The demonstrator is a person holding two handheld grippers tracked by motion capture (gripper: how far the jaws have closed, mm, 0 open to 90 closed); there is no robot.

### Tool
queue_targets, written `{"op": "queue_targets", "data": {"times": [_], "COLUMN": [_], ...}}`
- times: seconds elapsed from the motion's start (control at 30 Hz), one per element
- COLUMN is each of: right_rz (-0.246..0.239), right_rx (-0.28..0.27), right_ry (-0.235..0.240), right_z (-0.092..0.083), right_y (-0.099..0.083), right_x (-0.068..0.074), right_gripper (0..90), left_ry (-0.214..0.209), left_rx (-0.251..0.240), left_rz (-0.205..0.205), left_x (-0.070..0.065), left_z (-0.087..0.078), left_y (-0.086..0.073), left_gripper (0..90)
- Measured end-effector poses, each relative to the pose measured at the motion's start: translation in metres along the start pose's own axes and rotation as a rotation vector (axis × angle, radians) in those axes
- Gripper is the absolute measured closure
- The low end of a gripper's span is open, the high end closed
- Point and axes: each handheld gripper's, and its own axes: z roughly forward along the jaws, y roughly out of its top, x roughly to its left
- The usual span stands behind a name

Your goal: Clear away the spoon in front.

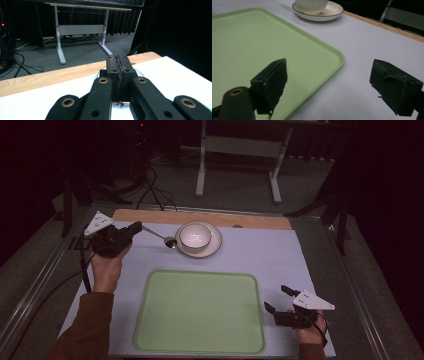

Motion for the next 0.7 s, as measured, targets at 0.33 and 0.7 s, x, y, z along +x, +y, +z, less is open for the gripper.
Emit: {"op": "queue_targets", "data": {"times": [0.33, 0.7], "right_rz": [0.000, -0.001], "right_rx": [0.001, 0.004], "right_ry": [0.000, 0.000], "right_z": [0.000, 0.000], "right_y": [0.000, 0.000], "right_x": [0.000, 0.001], "right_gripper": [14.2, 14.1], "left_ry": [0.007, 0.025], "left_rx": [0.015, 0.046], "left_rz": [-0.007, 0.012], "left_x": [0.004, 0.007], "left_z": [-0.009, -0.019], "left_y": [-0.008, -0.013], "left_gripper": [89.5, 89.5]}}
